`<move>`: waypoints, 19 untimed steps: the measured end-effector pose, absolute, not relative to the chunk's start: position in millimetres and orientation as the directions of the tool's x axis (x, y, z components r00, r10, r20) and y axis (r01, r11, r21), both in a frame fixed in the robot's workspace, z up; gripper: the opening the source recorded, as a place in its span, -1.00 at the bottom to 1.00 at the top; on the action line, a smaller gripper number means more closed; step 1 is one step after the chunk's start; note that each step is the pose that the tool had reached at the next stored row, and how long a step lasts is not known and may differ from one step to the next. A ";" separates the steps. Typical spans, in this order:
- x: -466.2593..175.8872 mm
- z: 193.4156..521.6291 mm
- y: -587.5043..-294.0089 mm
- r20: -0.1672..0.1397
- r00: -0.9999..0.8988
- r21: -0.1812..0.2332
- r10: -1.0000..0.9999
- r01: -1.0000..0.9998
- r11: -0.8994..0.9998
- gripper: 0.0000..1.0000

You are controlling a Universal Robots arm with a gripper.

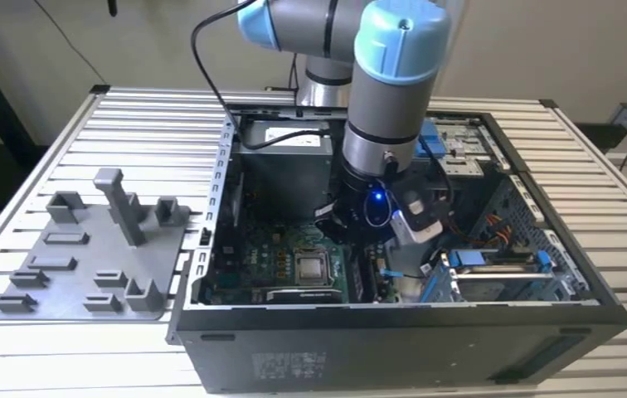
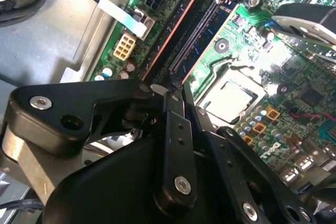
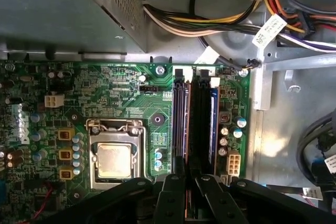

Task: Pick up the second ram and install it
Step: 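Insert the second ram into the second slot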

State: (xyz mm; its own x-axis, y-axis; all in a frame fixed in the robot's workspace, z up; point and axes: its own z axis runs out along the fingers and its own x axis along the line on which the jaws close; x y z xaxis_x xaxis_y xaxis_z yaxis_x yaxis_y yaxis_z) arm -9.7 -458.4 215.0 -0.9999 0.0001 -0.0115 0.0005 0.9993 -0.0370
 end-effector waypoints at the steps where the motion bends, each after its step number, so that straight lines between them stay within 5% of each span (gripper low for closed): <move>1: -9.7 213.9 -458.6 -0.012 -1.000 -0.036 0.000 0.001 0.999 -0.72; 19: -9.5 226.0 -458.6 -0.011 -1.000 -0.028 0.002 0.002 1.000 -0.57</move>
